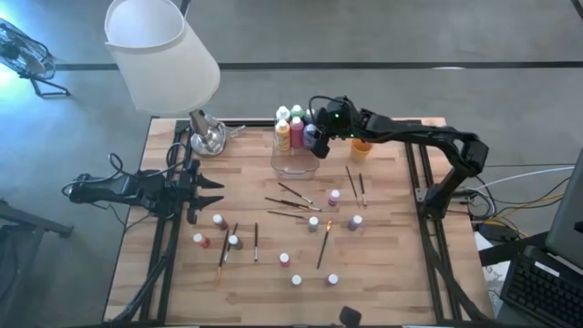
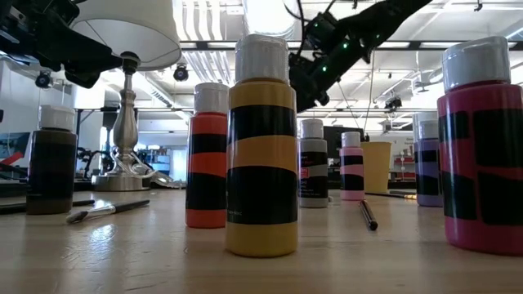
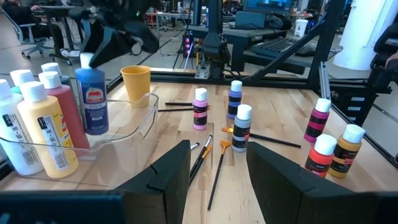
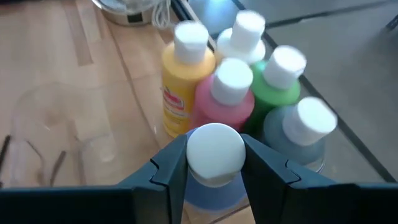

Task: Pick & Place Paint Supplies
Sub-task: Put the big blue paint bottle into the bin, then put the small orange paint bottle into the bin

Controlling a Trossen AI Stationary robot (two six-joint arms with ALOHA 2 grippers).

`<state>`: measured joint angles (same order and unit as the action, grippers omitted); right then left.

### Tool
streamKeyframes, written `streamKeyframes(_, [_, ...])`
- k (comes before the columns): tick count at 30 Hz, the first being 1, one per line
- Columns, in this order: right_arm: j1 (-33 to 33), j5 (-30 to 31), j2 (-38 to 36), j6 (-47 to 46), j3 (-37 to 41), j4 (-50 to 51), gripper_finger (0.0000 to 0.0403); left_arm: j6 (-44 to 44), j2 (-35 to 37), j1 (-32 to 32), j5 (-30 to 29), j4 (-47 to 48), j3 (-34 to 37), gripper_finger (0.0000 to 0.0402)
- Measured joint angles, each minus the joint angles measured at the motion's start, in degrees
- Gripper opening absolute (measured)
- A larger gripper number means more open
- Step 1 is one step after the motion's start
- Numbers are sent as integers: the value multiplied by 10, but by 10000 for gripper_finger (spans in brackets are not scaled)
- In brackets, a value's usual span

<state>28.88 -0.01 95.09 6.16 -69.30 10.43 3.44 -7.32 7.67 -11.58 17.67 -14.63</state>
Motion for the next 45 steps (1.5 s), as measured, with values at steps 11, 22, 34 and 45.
streamKeyframes(11, [15, -1, 30, 3, -1, -9, 116, 0, 0, 0, 0, 0, 0, 163])
streamKeyframes(22, [20, 3, 30, 19, -1, -6, 162, 0, 0, 0, 0, 0, 0, 163])
streamKeyframes(34, [19, 2, 24, 20, -10, 0, 206, 0, 0, 0, 0, 0, 0, 163])
streamKeyframes(45, [16, 1, -54, 25, -35, 91, 224, 0, 0, -1, 0, 0, 0, 163])
